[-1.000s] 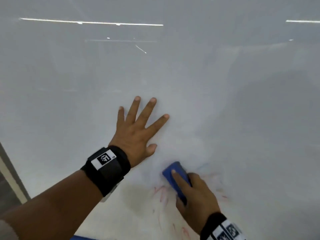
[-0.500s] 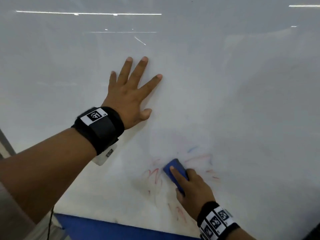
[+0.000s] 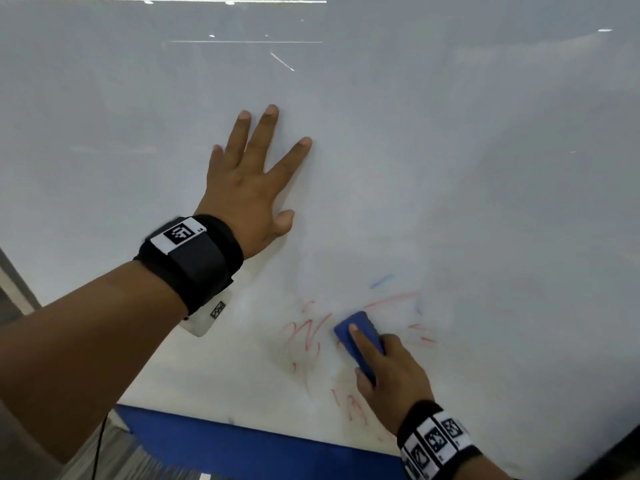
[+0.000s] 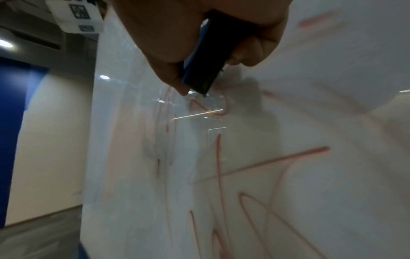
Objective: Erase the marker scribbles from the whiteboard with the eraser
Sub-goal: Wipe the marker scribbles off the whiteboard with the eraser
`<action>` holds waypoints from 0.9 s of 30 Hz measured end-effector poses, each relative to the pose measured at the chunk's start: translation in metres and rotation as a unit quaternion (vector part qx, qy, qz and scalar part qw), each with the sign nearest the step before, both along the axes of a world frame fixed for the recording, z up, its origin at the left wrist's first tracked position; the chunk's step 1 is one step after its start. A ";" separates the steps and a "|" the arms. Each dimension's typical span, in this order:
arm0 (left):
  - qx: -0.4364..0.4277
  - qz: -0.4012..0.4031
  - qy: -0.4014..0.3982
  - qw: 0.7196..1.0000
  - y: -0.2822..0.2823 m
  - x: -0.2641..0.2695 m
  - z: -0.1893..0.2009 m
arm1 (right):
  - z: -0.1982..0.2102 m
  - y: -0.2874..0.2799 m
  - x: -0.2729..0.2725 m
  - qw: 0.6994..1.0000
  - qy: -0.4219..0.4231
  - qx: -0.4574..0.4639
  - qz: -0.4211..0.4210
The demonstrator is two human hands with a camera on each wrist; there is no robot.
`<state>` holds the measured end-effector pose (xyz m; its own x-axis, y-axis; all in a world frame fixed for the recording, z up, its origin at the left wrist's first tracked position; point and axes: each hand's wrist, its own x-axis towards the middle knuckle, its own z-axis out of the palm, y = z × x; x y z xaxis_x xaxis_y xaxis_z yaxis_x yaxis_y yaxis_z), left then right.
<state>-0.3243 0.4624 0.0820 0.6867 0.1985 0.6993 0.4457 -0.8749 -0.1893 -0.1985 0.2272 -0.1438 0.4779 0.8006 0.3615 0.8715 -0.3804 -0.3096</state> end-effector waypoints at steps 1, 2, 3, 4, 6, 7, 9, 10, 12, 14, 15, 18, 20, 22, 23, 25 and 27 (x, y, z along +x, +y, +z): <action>-0.005 0.000 -0.002 1.000 0.000 0.000 -0.003 | 0.006 0.000 0.005 1.000 -0.001 0.017 -0.011; -0.008 -0.001 -0.003 1.000 -0.001 0.000 -0.006 | 0.017 0.003 0.012 0.998 -0.004 0.061 -0.027; -0.010 0.000 -0.005 1.000 -0.002 0.001 -0.007 | 0.031 0.005 0.019 0.992 -0.012 0.122 -0.041; -0.011 0.002 -0.005 1.000 -0.003 0.001 -0.008 | 0.047 0.007 0.027 0.982 -0.022 0.180 -0.055; -0.021 0.005 -0.009 1.000 -0.004 0.002 -0.010 | 0.064 0.011 0.036 0.968 -0.019 0.240 -0.075; -0.028 0.004 -0.014 1.000 -0.006 0.003 -0.012 | 0.064 0.011 0.035 0.970 -0.009 0.232 -0.074; -0.037 -0.001 -0.025 0.999 -0.007 0.005 -0.015 | 0.045 0.006 0.028 0.987 0.002 0.157 -0.045; -0.041 -0.003 -0.030 0.999 -0.008 0.006 -0.017 | 0.027 0.000 0.022 0.994 0.002 0.105 -0.030; -0.047 -0.002 -0.034 0.998 -0.010 0.008 -0.019 | -0.001 -0.014 0.015 1.000 0.004 0.011 -0.008; -0.055 -0.002 -0.040 0.998 -0.011 0.010 -0.021 | 0.005 -0.020 0.018 1.000 0.010 -0.002 -0.024; -0.059 -0.002 -0.045 0.997 -0.012 0.011 -0.022 | 0.017 -0.018 0.023 0.998 0.003 0.044 -0.035; -0.070 -0.002 -0.057 0.996 -0.018 0.015 -0.029 | 0.074 -0.013 0.046 0.971 -0.027 0.225 -0.074; -0.072 -0.006 -0.065 0.995 -0.021 0.018 -0.034 | 0.092 -0.012 0.057 0.962 -0.029 0.256 -0.090; -0.075 -0.008 -0.068 0.995 -0.022 0.019 -0.037 | 0.082 -0.017 0.053 0.977 -0.024 0.198 -0.075; -0.077 -0.008 -0.069 0.995 -0.021 0.019 -0.038 | 0.064 -0.023 0.048 0.989 -0.020 0.140 -0.052; -0.080 -0.006 -0.070 0.994 -0.022 0.020 -0.041 | 0.019 -0.038 0.036 1.000 -0.021 0.005 -0.002; -0.080 -0.006 -0.068 0.994 -0.023 0.021 -0.043 | 0.000 -0.050 0.036 0.998 -0.011 -0.059 0.010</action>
